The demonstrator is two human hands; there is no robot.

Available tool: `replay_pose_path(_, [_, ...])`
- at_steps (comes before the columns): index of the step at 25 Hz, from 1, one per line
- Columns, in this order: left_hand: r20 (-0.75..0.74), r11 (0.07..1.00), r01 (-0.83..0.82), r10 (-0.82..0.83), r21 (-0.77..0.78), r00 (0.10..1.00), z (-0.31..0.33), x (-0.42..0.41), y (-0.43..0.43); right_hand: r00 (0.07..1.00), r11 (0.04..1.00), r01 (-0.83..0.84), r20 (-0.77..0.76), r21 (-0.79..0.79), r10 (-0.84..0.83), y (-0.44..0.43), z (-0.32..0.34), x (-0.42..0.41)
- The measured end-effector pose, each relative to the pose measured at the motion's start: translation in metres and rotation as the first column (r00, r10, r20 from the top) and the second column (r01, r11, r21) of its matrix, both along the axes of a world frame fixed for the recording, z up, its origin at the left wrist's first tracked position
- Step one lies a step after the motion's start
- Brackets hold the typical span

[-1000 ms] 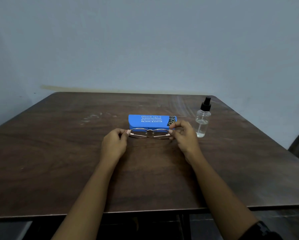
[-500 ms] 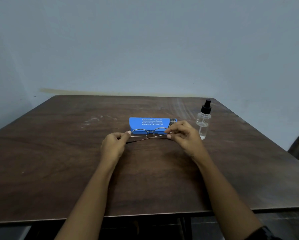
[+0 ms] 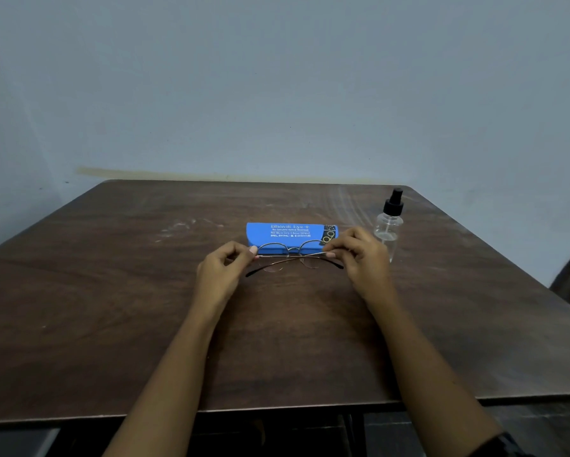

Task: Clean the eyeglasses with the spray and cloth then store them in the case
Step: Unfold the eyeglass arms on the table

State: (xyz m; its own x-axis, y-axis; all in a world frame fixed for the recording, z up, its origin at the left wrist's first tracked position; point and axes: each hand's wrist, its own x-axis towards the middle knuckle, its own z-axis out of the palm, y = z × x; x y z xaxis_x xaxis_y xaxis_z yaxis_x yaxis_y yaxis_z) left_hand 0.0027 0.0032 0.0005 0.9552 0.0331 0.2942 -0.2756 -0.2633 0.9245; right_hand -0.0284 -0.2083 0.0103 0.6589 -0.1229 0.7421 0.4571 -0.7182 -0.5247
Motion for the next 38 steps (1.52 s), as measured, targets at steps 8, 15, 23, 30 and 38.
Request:
replay_pose_path(8, [-0.08, 0.954, 0.096, -0.124, -0.283, 0.989, 0.0048, -0.0032, -0.0042, 0.997, 0.995, 0.025, -0.081, 0.098, -0.017, -0.0031, 0.0, 0.0008])
replay_pose_path(15, [0.03, 0.95, 0.189, -0.188, -0.249, 0.982, 0.0018, -0.0004, -0.0049, 0.982, 0.988, 0.042, -0.19, 0.147, -0.014, -0.0035, -0.0018, 0.0036])
replay_pose_path(23, [0.018, 0.98, 0.198, -0.198, 0.018, 0.98, -0.0003, 0.001, -0.0052, 0.943, 0.965, 0.03, -0.327, 0.262, 0.06, -0.0053, -0.0041, 0.0045])
replay_pose_path(30, [-0.052, 0.962, 0.211, -0.222, -0.171, 0.974, 0.0042, -0.0017, -0.0045, 0.913, 0.913, -0.005, -0.37, 0.407, 0.17, -0.0024, -0.0013, 0.0004])
replay_pose_path(38, [-0.035, 0.952, 0.258, -0.267, -0.165, 0.963, 0.0071, -0.004, -0.0005, 0.9, 0.842, -0.042, -0.345, 0.538, 0.265, -0.002, -0.0001, -0.0022])
